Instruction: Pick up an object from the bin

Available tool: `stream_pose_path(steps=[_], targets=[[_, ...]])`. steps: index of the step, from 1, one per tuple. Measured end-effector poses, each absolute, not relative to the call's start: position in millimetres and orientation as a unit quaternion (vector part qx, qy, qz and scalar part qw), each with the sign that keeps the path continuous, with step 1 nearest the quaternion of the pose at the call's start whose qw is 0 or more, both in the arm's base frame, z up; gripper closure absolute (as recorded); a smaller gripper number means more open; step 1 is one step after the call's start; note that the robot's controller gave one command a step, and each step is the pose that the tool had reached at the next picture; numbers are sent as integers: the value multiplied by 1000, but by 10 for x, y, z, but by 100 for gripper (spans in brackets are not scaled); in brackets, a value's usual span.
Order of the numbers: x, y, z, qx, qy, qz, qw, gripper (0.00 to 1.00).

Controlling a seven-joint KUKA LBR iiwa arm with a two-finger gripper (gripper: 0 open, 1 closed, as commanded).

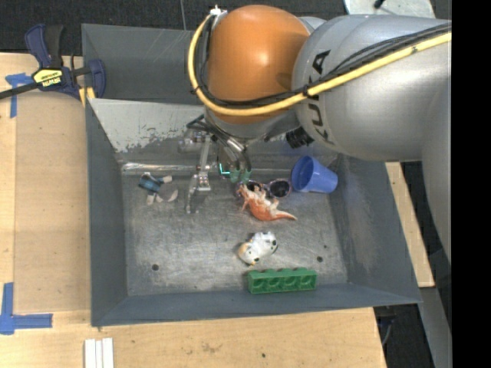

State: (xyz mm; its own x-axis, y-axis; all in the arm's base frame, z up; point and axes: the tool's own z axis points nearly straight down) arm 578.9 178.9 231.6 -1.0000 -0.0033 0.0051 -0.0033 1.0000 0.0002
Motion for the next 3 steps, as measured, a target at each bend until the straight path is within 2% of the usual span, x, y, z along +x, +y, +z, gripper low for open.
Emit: stream_pose_path(steps=[1, 2, 3], targets=[[5807, 1779, 2363, 0, -1000, -1, -2, 0], [5946, 1861, 1688, -13, -1000, -1, -4, 0], [6086, 1973, 1446, -97, -995, 1, 2, 0]])
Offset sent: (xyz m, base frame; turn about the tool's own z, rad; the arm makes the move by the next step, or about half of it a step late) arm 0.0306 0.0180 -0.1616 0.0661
